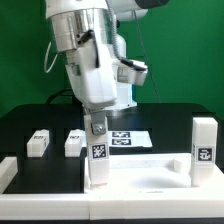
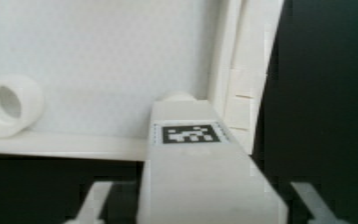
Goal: Assemble desk
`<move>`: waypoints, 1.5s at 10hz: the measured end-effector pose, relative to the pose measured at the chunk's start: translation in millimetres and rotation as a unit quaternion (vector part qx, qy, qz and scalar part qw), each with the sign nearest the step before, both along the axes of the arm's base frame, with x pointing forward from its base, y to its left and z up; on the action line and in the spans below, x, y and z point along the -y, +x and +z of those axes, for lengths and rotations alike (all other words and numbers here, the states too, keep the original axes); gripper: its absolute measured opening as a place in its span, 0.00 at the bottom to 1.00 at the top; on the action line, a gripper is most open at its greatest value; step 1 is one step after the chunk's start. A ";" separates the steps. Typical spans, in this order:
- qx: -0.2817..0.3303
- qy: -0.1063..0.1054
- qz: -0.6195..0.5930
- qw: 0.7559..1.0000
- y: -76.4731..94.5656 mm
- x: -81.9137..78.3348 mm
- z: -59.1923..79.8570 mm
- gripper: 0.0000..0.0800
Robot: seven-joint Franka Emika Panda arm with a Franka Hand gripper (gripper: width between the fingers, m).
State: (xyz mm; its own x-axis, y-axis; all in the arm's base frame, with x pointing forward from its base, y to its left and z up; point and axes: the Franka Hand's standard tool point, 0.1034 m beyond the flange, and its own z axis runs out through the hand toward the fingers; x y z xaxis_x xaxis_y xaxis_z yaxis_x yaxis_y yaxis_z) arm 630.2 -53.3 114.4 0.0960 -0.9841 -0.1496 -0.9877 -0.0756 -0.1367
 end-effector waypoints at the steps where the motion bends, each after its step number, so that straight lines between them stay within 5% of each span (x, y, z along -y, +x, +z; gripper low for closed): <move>1: -0.004 0.003 -0.021 1.000 -0.3 -0.3 0.0 0.36; 2: -0.004 0.003 -0.017 1.000 -0.3 -0.9 -0.3 0.36; 4: -0.022 -0.011 0.128 0.992 -7.9 -7.0 0.9 0.76; 6: -0.013 -0.023 0.312 0.950 -10.6 -10.6 -1.3 0.80; 10: 0.006 -0.030 0.432 0.901 -13.3 -8.8 -3.8 0.81; 12: 0.024 -0.052 0.557 0.828 -5.7 -9.0 1.1 0.81; 14: 0.034 -0.064 0.564 0.823 1.1 -17.5 2.0 0.81; 15: 0.033 -0.065 0.563 0.823 1.0 -16.3 1.9 0.68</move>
Offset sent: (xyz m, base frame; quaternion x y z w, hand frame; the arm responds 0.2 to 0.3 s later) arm -0.0071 0.0110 0.0089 -0.1398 -0.0094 -0.3763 0.9158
